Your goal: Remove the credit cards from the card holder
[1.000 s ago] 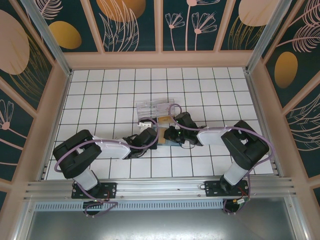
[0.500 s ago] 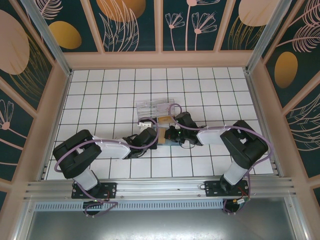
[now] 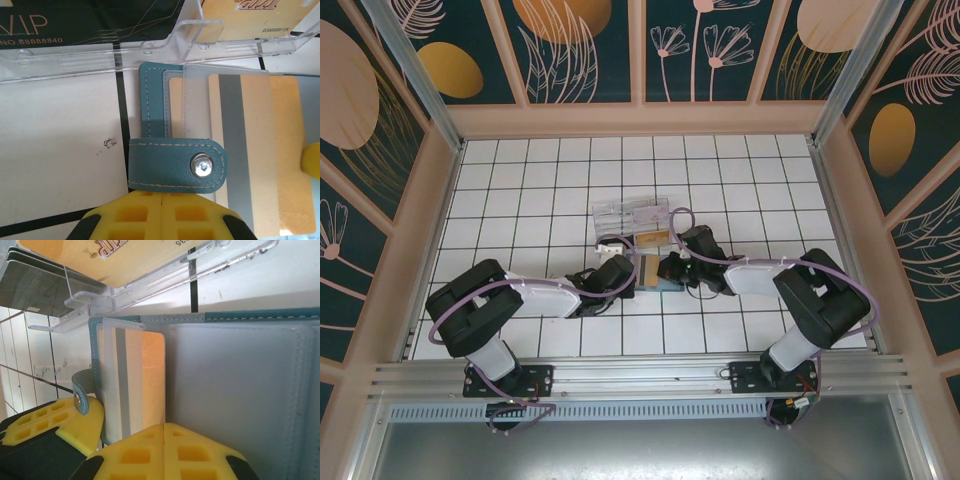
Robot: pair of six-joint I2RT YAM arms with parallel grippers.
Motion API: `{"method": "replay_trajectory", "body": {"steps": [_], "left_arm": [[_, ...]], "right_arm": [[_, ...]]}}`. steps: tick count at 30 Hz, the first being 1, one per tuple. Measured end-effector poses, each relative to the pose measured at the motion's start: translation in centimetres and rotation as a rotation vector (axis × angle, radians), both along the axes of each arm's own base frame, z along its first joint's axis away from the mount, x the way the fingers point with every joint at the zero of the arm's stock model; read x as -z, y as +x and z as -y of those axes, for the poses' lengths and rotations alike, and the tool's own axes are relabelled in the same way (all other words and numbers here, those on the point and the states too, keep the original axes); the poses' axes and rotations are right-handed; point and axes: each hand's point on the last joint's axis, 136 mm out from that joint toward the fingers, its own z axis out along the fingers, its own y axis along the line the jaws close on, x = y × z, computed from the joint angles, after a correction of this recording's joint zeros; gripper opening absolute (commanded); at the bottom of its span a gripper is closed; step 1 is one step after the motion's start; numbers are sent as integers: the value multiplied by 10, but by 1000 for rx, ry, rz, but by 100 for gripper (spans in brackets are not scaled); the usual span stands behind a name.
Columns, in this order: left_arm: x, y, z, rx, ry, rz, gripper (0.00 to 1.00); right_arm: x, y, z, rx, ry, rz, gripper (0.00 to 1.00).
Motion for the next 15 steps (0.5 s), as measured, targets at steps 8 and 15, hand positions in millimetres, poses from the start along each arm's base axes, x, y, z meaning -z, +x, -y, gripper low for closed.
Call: {"method": "replay_trajectory", "body": {"steps": [8,15], "left_arm": [[0,0,0,0,-1,0,0],[0,0,0,0,0,0,0]], "right_arm": [[5,-1,-2,-10,0,-11,21],[5,2,-7,-23,17,-13,21]]}}
